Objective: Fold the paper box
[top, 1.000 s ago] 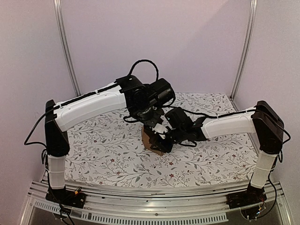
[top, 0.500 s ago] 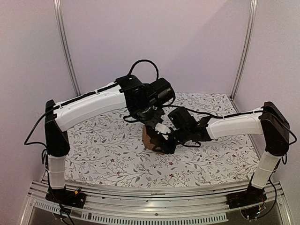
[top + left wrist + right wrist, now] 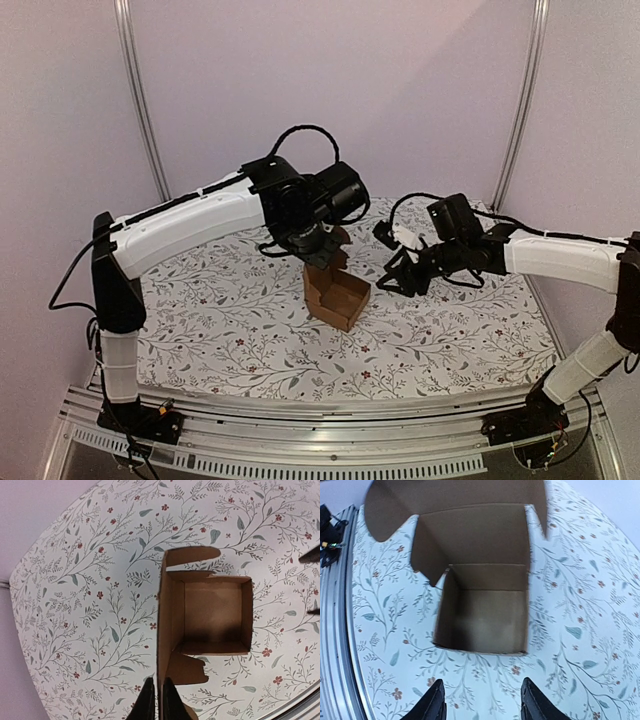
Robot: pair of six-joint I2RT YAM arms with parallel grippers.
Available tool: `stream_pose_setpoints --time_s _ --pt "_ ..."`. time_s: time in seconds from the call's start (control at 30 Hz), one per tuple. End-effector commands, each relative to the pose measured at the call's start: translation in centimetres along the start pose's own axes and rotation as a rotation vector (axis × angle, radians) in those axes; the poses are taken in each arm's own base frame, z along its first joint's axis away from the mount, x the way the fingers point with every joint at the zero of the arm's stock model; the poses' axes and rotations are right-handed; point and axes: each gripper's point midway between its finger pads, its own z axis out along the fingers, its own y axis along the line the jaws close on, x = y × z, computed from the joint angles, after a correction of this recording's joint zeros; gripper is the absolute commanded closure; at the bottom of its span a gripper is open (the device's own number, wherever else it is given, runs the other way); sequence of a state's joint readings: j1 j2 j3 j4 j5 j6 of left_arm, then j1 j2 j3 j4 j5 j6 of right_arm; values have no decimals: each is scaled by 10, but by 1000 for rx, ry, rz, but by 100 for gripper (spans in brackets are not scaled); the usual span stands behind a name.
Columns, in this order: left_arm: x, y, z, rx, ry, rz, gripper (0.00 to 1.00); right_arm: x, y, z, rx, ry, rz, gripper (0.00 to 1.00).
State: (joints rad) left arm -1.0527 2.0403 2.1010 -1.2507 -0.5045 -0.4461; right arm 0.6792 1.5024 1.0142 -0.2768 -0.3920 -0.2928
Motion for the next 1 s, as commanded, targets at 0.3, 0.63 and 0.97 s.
stream_pose_setpoints --time_s 0.3,0.63,0.97 --pt "-28 12 -79 54 -328 88 56 22 -100 -26 64 -35 200 48" --pt "113 50 -47 181 -409 -256 49 38 -125 32 -18 97 401 50" --pt "113 4 -11 292 -599 -56 44 60 -89 81 -150 202 439 50"
